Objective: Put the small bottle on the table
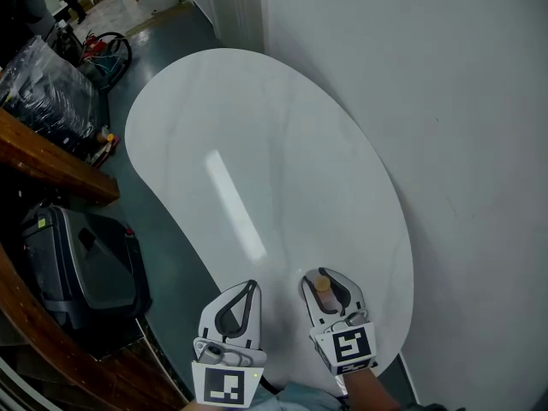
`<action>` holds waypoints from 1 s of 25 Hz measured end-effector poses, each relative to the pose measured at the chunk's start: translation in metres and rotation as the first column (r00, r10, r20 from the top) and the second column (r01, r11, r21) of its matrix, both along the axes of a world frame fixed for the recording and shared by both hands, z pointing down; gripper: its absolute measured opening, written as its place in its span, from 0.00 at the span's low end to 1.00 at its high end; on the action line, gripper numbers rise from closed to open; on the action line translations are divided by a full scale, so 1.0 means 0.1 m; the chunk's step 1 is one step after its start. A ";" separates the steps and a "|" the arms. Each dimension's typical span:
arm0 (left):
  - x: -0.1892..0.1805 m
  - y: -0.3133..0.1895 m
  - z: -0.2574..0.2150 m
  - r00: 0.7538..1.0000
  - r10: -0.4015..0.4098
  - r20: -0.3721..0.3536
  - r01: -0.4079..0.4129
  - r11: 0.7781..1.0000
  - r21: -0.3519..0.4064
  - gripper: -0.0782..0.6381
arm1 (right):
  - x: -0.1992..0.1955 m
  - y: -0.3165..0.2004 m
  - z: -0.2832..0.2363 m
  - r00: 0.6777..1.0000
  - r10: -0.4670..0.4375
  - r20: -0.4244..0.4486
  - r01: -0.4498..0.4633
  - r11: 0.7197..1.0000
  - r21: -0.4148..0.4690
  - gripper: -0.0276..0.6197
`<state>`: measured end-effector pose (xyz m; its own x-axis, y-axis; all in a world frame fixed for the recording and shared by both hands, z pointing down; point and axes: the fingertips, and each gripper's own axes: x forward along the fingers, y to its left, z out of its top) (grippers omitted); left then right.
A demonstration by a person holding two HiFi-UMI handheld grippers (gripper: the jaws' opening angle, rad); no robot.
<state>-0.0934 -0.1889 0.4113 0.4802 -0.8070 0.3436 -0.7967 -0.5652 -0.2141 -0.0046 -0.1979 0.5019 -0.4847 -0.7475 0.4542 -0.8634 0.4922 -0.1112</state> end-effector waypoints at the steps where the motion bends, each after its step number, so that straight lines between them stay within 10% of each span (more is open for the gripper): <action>1: -0.01 0.00 0.02 1.000 -0.007 -0.006 0.007 1.000 -0.009 0.11 | -0.02 0.02 0.03 1.000 0.002 0.012 -0.001 1.000 -0.010 0.23; 6: -0.06 0.00 0.10 0.979 -0.151 -0.140 0.137 0.985 -0.104 0.11 | -0.02 0.05 0.11 1.000 0.003 0.016 -0.003 1.000 -0.029 0.23; 13: -0.01 -0.03 0.11 0.999 -0.029 -0.024 0.028 0.998 -0.055 0.11 | 0.01 0.05 0.23 1.000 0.012 0.012 -0.012 0.999 -0.039 0.23; 17: -0.09 -0.02 0.14 0.958 -0.213 -0.191 0.183 0.970 -0.159 0.11 | -0.01 0.08 0.26 1.000 0.017 0.023 -0.016 0.999 -0.050 0.23; 22: -0.03 -0.01 0.13 0.989 -0.109 -0.097 0.099 0.990 -0.104 0.11 | -0.02 0.06 0.21 0.999 -0.036 -0.016 0.036 0.999 0.026 0.23; 25: -0.06 0.00 0.14 0.968 -0.184 -0.169 0.161 0.977 -0.141 0.11 | -0.04 0.08 0.20 0.998 -0.058 -0.037 0.060 0.996 0.065 0.23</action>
<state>-0.0997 -0.1885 0.4255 0.4006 -0.8392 0.3677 -0.9034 -0.4288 0.0056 -0.0083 -0.1902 0.5221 -0.5137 -0.7470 0.4221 -0.8353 0.5477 -0.0474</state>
